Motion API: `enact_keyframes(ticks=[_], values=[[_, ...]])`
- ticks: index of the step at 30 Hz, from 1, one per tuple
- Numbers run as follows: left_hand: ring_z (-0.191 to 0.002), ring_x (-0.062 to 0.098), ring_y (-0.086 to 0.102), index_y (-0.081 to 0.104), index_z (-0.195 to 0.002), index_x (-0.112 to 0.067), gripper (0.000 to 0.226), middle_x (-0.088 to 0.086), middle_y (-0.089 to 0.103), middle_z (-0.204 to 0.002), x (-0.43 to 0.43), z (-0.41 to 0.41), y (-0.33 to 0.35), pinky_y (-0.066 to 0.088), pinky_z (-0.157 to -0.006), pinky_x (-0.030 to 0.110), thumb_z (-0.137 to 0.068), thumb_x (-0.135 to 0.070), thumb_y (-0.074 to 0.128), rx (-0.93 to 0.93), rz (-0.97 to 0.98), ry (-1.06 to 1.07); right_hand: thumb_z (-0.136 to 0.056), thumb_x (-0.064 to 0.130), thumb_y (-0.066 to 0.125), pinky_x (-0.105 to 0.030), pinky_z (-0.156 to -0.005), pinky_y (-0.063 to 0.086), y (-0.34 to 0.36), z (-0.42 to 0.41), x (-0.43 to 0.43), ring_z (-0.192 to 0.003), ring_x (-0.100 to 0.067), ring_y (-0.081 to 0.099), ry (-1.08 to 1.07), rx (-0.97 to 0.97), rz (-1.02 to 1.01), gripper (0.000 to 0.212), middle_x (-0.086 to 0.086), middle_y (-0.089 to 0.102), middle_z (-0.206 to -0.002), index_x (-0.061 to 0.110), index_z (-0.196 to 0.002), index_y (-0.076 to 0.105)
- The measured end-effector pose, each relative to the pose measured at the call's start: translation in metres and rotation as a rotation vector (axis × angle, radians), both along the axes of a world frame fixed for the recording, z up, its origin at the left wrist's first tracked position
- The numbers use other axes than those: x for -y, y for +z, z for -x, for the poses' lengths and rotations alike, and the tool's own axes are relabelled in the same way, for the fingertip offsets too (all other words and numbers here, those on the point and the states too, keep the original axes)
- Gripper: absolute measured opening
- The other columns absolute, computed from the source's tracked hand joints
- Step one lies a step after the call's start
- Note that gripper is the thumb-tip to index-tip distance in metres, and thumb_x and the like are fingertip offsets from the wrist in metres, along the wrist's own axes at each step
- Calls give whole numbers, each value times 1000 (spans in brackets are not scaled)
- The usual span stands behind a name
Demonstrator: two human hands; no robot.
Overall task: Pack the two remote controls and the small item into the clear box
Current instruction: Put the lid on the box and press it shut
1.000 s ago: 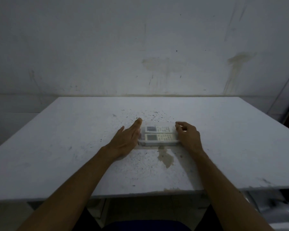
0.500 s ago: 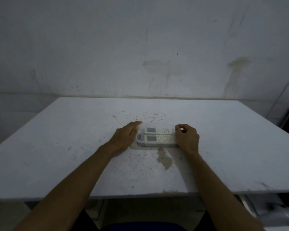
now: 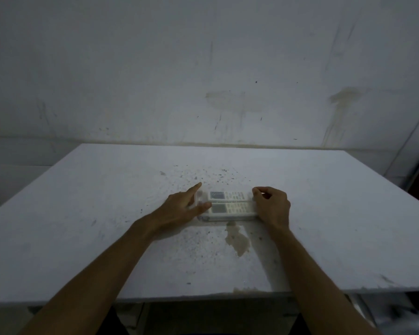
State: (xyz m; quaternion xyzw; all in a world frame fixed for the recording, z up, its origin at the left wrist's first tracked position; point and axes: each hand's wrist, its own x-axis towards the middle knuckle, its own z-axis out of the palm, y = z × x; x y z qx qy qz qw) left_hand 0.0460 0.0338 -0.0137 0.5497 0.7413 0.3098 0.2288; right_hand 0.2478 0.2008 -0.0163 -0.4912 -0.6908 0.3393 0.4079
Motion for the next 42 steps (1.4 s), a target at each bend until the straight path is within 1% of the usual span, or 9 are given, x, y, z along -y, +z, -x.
enact_keyframes(ticks=[8, 12, 20, 24, 28, 30, 33, 36, 42], values=[[-145, 26, 41, 14, -161, -32, 90, 1, 30, -165, 0, 2, 5, 38, -116, 43, -89, -69, 52, 35, -3, -10, -96, 28, 64, -39, -93, 58, 8, 0, 6, -88, -15, 67, 2, -11, 17, 25, -5, 78, -107, 14, -113, 78], [-144, 24, 42, 14, -162, -31, 97, 0, 30, -165, 3, 1, 4, 39, -113, 37, -86, -69, 60, 49, 6, -13, -97, 28, 64, -35, -91, 58, 7, 1, 6, -88, -15, 65, -7, -3, 36, 27, -5, 77, -109, 13, -116, 76], [-145, 23, 42, 10, -162, -23, 129, 0, 32, -165, -7, 4, 9, 38, -117, 47, -66, -71, 81, -44, 48, -28, -97, 39, 62, -37, -86, 59, 8, 4, -3, -91, -20, 68, 47, 51, 213, 38, -8, 75, -115, 9, -118, 76], [-145, 22, 41, 16, -162, -23, 128, 2, 33, -164, -31, 15, 11, 39, -115, 40, -63, -69, 83, -22, -60, 59, -95, 44, 65, -25, -70, 55, 19, 4, -6, -97, -13, 64, 252, -149, 332, 48, 5, 66, -121, 22, -137, 61], [-132, 8, 48, 20, -161, -23, 119, -1, 43, -159, -62, 28, 24, 46, -96, 18, -68, -58, 84, 42, -221, 75, -93, 54, 60, -30, -73, 58, 45, 8, -21, -96, -15, 69, 469, -218, 376, 31, 9, 69, -112, 44, -122, 52], [-129, 4, 48, 19, -161, -25, 119, -2, 46, -157, -80, 38, 31, 46, -91, 11, -68, -57, 85, 79, -279, 72, -93, 50, 63, -34, -76, 61, 52, 12, -38, -94, -25, 73, 496, -268, 436, 41, -6, 72, -116, 34, -129, 53], [-140, 16, 47, 9, -162, -31, 134, -3, 45, -157, -110, 56, 32, 43, -110, 40, -59, -71, 84, 86, -280, 102, -96, 22, 67, -36, -77, 61, 48, 24, -75, -102, -32, 72, 438, -495, 536, 44, -17, 68, -123, 18, -137, 51], [-142, 21, 44, 7, -162, -28, 141, -2, 48, -155, -149, 73, 25, 37, -113, 45, -55, -75, 84, -8, -133, 109, -94, 14, 68, -36, -76, 61, 40, 40, -121, -106, -33, 71, 307, -475, 516, 49, -19, 65, -125, 9, -138, 48], [-155, 18, 13, 30, -158, -28, 90, -4, 19, -169, -219, 83, -10, 6, -124, 41, -86, -80, 46, -378, 34, 91, -97, 18, 64, -42, -84, 62, 20, 47, -206, -99, -30, 71, 109, -368, 467, 34, -17, 69, -117, -1, -125, 62]])
